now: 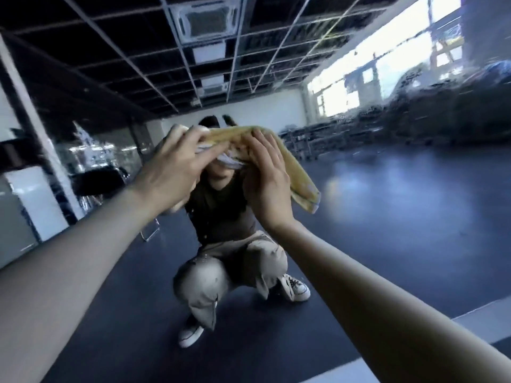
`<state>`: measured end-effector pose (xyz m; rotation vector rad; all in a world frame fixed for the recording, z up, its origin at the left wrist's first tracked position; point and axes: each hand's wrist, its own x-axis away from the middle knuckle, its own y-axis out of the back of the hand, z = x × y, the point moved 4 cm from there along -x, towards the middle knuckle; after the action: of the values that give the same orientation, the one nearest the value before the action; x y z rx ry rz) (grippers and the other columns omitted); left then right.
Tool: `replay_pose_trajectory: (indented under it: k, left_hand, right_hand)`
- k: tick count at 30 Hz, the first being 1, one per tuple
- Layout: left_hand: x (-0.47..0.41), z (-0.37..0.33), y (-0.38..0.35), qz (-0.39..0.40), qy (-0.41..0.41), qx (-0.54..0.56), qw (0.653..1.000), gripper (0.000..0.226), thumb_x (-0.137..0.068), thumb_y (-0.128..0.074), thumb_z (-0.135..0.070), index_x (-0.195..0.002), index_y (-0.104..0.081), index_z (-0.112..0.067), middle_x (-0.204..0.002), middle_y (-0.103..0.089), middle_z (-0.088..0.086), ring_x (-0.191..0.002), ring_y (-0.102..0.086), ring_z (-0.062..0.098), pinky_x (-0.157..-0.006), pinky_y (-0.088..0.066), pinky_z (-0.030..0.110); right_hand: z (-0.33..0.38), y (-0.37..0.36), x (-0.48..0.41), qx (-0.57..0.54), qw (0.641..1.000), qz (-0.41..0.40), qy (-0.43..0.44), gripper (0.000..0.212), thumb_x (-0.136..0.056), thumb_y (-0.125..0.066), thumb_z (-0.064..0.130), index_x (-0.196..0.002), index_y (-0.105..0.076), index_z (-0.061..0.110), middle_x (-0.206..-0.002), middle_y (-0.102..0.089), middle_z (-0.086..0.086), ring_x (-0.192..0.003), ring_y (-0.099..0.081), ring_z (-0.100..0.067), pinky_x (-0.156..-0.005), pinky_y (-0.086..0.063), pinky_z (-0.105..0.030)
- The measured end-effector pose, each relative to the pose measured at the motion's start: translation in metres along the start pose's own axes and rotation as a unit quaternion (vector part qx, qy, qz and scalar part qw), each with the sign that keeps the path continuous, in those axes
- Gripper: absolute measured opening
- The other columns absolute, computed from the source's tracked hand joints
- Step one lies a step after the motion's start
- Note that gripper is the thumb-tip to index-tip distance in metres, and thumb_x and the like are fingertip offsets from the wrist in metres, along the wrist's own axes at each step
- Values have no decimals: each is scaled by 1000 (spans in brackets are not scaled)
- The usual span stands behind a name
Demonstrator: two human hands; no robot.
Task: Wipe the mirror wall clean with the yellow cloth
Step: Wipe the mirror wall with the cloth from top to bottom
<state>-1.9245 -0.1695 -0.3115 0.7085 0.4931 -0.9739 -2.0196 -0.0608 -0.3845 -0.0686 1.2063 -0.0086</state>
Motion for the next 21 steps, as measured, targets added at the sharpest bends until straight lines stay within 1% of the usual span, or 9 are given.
replay_pose_trajectory:
  k: [2, 7, 10, 13, 14, 16, 17, 19, 21]
  left_hand:
    - [22, 6, 2, -43, 75, 3, 996, 59, -66, -68, 14, -120, -63, -9, -109, -52, 21, -93, -39, 33, -74, -50, 45]
    - [105, -41, -22, -102, 242, 61, 963, 56, -68, -69, 13, -119, -63, -10, -110, -47, 16, -93, -43, 33, -81, -42, 42]
    - [149, -82, -37, -22, 251, 102, 962, 46, -81, -64, 0, -124, -57, -16, -119, -48, 10, -104, -47, 31, -87, -46, 41]
    - [155, -71, -39, 57, 272, 143, 950, 36, -95, -47, -47, -126, -49, -30, -134, -48, 4, -124, -44, 22, -103, -39, 38]
    - [151, -61, -32, 64, 232, 137, 961, 31, -97, -44, -38, -126, -48, -30, -130, -51, 8, -120, -46, 25, -101, -42, 39]
    - [139, -31, -11, 42, 175, 83, 980, 39, -91, -43, -8, -127, -50, -21, -121, -53, 18, -109, -46, 32, -93, -47, 43]
    - [133, -10, -2, 47, 198, 93, 975, 36, -92, -45, -10, -125, -51, -23, -123, -52, 18, -111, -45, 33, -94, -46, 44]
    - [124, 29, 20, -3, 270, 101, 958, 23, -95, -49, -37, -117, -49, -32, -126, -50, 9, -114, -44, 23, -99, -39, 38]
    - [127, 63, 33, -55, 295, 63, 952, 25, -92, -45, -51, -108, -51, -32, -117, -49, -6, -108, -40, 6, -96, -33, 19]
  right_hand:
    - [13, -14, -1, 14, 999, 24, 46, 41, -90, -44, 22, -125, -60, 8, -143, -45, -12, -138, -32, -27, -114, -22, -31]
    - [-5, -26, 58, 104, 965, 124, 206, 34, -100, -40, 16, -126, -59, 6, -140, -46, -17, -135, -34, -29, -112, -30, -42]
    - [-25, -16, 104, 161, 920, 227, 277, 41, -105, -22, 17, -135, -49, 11, -147, -38, -11, -138, -31, -28, -111, -29, -45]
    - [-27, -8, 98, 212, 877, 274, 334, 42, -106, -15, 19, -140, -39, 18, -148, -35, -4, -138, -32, -22, -115, -23, -36]
    - [-19, -11, 88, 215, 873, 269, 347, 41, -105, -18, 18, -140, -40, 18, -147, -37, -4, -136, -33, -22, -115, -23, -34]
    - [6, -27, 61, 213, 880, 245, 347, 42, -101, -26, 16, -137, -47, 14, -144, -43, -8, -134, -38, -25, -114, -26, -35]
    - [21, -39, 45, 208, 888, 231, 338, 43, -98, -30, 14, -136, -49, 12, -143, -45, -9, -134, -39, -27, -114, -26, -36]
    - [50, -70, 18, 185, 904, 216, 320, 48, -91, -35, 15, -137, -48, 10, -144, -43, -12, -136, -35, -29, -115, -21, -38]
    - [73, -100, 0, 153, 921, 203, 295, 50, -89, -38, 16, -138, -47, 9, -145, -41, -15, -137, -30, -31, -116, -18, -41]
